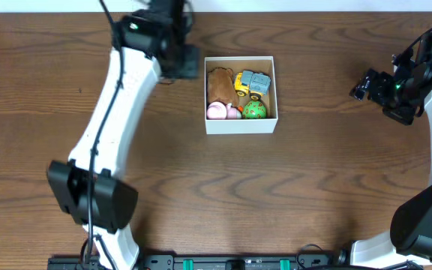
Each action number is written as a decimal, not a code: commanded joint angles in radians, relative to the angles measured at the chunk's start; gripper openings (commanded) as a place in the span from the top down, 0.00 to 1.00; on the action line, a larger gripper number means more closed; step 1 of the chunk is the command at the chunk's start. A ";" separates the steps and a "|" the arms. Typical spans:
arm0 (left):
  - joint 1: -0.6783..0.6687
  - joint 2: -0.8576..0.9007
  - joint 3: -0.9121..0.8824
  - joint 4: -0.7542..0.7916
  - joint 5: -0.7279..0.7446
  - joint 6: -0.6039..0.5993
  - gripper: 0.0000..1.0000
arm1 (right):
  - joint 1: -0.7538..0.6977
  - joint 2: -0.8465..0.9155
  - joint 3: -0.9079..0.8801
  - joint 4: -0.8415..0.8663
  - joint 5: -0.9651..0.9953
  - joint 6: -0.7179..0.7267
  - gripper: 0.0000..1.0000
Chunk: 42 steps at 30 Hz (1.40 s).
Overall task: Pack container
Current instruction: 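Carry the orange ball into the box and release it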
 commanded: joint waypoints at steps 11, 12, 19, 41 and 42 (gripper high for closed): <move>-0.230 0.217 -0.008 0.185 -0.023 0.006 0.58 | -0.002 0.007 0.000 -0.008 -0.001 0.011 0.01; -0.233 0.241 -0.008 0.185 -0.023 0.006 0.58 | -0.002 0.007 0.000 -0.009 -0.001 0.011 0.01; -0.234 0.336 -0.008 0.185 -0.023 0.006 0.57 | -0.002 0.007 0.000 -0.011 -0.001 0.011 0.01; -0.172 -0.111 -0.002 0.024 -0.100 0.006 0.02 | -0.002 0.005 0.001 0.003 -0.002 -0.029 0.01; -0.160 -0.149 -0.003 0.002 -0.118 0.005 0.02 | -0.001 0.001 0.001 0.014 -0.011 -0.056 0.01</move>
